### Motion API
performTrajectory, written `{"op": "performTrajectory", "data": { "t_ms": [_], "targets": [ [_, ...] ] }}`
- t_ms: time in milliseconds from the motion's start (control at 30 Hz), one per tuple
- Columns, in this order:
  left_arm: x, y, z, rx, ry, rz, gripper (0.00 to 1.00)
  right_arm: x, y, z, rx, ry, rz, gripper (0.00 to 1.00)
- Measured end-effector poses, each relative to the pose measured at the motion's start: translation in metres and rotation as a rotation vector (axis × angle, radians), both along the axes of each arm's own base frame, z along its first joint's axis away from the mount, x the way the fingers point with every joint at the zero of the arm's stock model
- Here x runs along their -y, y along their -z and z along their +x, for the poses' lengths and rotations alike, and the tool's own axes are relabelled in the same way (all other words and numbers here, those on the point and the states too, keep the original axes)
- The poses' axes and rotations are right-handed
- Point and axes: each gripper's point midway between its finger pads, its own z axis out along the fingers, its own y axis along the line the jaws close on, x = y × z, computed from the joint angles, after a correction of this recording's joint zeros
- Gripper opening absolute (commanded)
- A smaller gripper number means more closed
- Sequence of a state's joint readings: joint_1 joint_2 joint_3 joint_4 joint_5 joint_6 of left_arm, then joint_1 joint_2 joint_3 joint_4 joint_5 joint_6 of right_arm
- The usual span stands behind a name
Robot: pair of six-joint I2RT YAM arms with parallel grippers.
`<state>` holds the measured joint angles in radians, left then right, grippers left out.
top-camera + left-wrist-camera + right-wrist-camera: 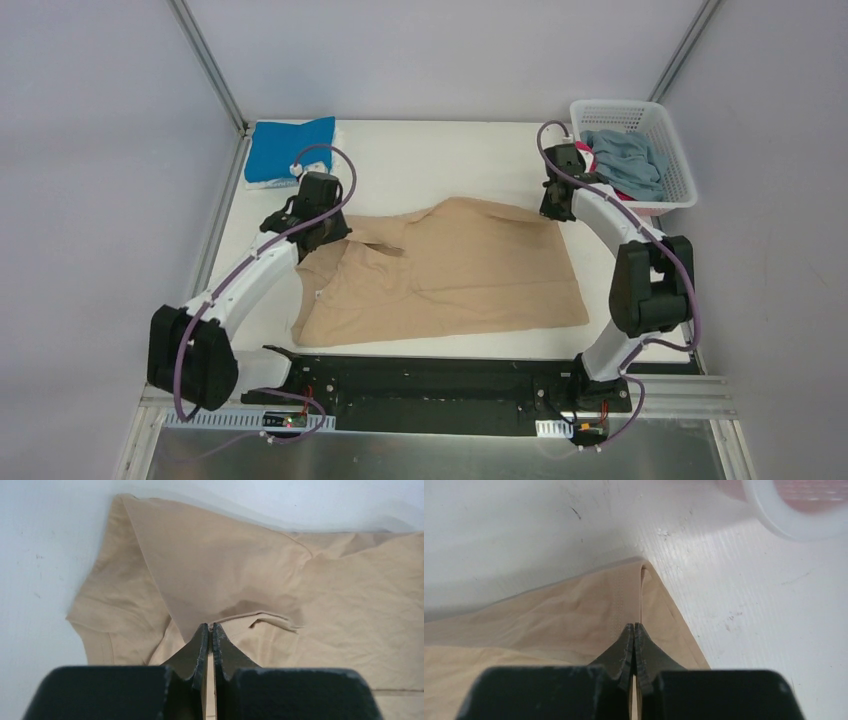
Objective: Fold and stack the t-shirts
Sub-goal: Fold the other side of the tshirt into a rectangle
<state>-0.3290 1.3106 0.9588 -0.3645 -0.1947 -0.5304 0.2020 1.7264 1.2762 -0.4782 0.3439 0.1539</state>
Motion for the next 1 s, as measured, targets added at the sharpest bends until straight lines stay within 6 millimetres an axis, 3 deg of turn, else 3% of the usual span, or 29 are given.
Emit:
{"op": "performTrajectory", "data": {
  "t_ms": [300, 700, 1000],
  "targets": [
    [-0.003, -0.031, -0.038, 0.096, -0.038, -0.080, 0.00, 0.010, -0.023, -0.023, 0.059, 0.035, -0.009, 0.00],
    [-0.011, -0.047, -0.078, 0.114, -0.081, -0.171, 0.00, 0.029, -0.040, -0.040, 0.078, 0.086, -0.085, 0.00],
    [-0.018, -0.053, -0.101, 0.107, -0.090, -0.189, 0.00, 0.035, -0.041, -0.044, 0.070, 0.096, -0.112, 0.00]
  ]
}}
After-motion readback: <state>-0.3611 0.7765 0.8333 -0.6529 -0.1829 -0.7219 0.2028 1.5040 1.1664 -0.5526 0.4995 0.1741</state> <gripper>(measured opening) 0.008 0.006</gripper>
